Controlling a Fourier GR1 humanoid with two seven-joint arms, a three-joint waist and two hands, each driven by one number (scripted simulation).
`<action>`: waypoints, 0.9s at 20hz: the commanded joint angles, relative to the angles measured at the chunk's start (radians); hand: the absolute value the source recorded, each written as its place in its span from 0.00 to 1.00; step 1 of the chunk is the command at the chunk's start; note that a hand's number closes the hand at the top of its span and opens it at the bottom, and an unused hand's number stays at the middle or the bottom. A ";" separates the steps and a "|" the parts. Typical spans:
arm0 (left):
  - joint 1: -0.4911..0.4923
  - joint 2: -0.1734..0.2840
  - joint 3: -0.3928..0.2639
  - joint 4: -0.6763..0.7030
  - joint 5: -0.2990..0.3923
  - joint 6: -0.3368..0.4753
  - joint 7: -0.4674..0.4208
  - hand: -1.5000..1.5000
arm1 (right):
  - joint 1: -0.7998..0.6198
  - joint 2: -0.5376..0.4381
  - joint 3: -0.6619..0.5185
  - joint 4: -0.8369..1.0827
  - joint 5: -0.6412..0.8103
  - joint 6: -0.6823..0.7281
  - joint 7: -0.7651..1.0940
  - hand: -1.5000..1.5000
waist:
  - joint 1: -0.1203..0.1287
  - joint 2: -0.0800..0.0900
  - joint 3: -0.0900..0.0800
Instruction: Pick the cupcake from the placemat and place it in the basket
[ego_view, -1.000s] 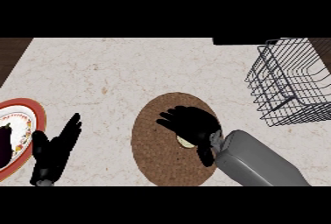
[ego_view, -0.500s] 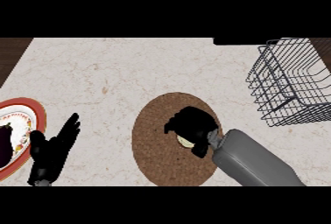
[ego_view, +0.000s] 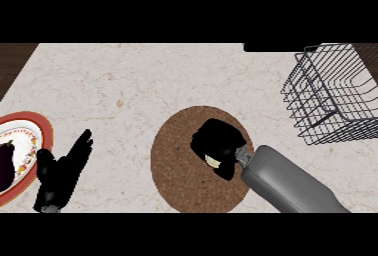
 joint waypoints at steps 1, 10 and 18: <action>0.019 0.026 0.013 0.088 0.011 -0.038 0.063 0.50 | -0.009 0.011 -0.010 0.041 0.034 -0.023 -0.036 1.00 | 0.000 0.014 -0.014; 0.135 -0.024 0.011 0.068 -0.004 0.016 -0.009 0.50 | 0.383 -0.030 -0.113 -0.290 0.102 -0.147 0.499 1.00 | -0.085 -0.005 -0.016; 0.164 -0.019 0.020 0.018 0.004 0.017 0.004 0.50 | 0.531 0.197 -0.300 -0.734 -0.141 -0.366 0.558 1.00 | -0.089 -0.003 -0.013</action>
